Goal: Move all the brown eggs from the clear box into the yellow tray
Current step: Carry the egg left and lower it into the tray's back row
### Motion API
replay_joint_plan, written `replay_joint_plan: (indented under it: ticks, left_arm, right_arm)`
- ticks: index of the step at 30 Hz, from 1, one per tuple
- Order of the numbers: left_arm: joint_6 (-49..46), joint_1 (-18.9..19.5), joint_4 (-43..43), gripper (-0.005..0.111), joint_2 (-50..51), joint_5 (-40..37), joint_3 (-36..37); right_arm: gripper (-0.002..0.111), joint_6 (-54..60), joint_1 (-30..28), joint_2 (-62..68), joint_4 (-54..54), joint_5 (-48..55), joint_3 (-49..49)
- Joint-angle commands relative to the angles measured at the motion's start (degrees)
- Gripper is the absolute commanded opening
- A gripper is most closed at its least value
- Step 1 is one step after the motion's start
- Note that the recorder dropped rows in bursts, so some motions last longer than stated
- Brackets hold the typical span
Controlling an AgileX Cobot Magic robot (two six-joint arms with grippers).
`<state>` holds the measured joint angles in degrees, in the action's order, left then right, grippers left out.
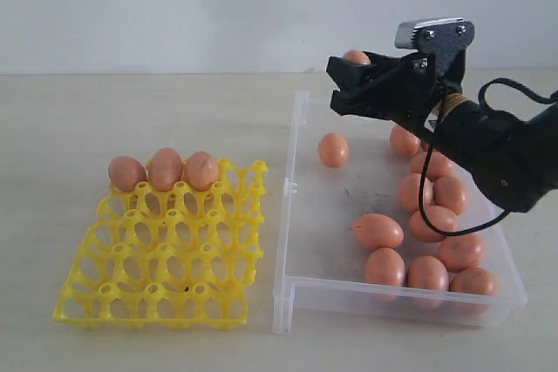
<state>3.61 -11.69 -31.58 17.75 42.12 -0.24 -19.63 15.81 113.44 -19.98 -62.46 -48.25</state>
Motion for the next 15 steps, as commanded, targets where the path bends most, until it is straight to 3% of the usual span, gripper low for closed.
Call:
replay_joint_plan:
  ticks: [1,6,15]
  left_arm:
    - [-0.29,0.12,-0.16,0.004,-0.16,0.0,0.24]
    - [-0.29,0.12,-0.16,0.004,-0.16,-0.29,0.24]
    - [-0.29,0.12,-0.16,0.004,-0.16,-0.29,0.24]
  right_arm:
    - [0.0,-3.05,-0.05,-0.93,-5.42,-7.5,2.91]
    - [0.0,-7.66,2.95,-0.01,-7.06,-7.5,2.45]
    - [0.0,-17.47,6.08,9.77,-21.77,-7.5,-6.1]
